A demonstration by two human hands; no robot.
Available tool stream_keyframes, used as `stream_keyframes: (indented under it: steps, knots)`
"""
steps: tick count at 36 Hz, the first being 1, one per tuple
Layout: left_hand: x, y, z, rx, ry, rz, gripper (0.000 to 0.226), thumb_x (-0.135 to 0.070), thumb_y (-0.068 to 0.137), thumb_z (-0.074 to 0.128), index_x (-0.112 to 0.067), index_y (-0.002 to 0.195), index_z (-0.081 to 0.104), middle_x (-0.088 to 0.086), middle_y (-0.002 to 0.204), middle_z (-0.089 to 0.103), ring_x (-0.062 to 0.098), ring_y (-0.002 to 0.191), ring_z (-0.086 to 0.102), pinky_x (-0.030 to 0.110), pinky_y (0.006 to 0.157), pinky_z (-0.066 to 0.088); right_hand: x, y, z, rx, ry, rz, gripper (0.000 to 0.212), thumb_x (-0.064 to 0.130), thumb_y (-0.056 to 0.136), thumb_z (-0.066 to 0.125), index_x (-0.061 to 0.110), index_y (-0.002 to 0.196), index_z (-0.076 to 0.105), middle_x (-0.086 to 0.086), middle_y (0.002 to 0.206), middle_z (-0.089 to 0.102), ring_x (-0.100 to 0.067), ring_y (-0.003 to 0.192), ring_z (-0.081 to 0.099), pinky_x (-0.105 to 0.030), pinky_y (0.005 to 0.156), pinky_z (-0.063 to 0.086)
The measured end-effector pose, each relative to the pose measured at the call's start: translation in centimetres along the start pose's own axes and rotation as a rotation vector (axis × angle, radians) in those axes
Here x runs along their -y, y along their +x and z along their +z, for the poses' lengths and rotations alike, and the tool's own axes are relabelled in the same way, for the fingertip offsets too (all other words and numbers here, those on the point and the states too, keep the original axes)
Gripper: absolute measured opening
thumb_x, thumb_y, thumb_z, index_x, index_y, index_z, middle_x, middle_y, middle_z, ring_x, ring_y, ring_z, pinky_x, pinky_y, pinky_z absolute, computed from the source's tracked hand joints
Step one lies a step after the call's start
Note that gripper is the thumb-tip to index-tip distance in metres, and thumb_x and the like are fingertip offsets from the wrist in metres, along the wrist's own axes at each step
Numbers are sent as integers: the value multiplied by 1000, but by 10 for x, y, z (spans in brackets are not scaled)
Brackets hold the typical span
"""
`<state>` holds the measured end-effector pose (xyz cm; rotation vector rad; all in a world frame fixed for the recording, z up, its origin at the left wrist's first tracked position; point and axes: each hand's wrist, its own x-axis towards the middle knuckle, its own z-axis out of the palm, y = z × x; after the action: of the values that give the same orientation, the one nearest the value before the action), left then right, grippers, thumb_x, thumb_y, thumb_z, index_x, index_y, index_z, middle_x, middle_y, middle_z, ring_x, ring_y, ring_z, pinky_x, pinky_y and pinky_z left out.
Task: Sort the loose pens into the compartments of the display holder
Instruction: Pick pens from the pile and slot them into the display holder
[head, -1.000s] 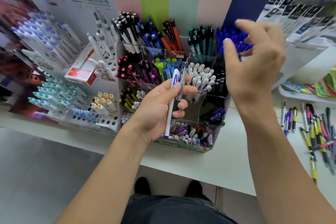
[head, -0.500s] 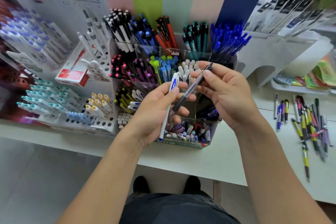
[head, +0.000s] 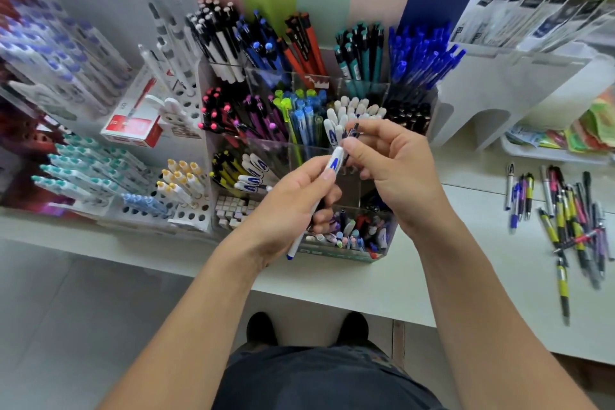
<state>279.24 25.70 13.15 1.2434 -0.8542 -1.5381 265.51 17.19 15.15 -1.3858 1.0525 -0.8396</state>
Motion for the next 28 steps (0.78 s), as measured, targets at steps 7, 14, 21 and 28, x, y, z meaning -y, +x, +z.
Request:
stream_keyframes:
  steps: [7,14,21,28]
  knots:
    - [4,-13,-12,-168,188,137,17,-28,106,52,-32,122,50,-8,76,65,17,60,41,33,55,39,-2,-8,35,13,-321,-57,22,25,81,86,18,93,69,-1,68,72,-13,60,70,-35,58,61]
    - [3,-26,-34,-391,121,81,18,-31,109,37,-17,104,47,-2,73,47,12,53,42,22,46,37,7,-3,41,-2,6,-122,10,2,91,73,6,101,73,-9,77,74,-13,64,69,-23,61,57]
    - [19,-30,-72,-534,-337,66,31,-22,111,33,-13,96,59,-2,74,54,11,64,50,24,58,41,1,5,44,-151,-184,-484,17,3,92,74,5,109,76,0,94,75,-11,88,73,-25,83,57]
    - [32,-28,-79,-550,-484,67,25,-15,107,45,-8,110,69,3,88,62,10,80,59,22,73,55,-50,4,90,-40,-562,-561,18,-2,88,74,4,104,79,-6,92,69,9,84,61,-8,79,49]
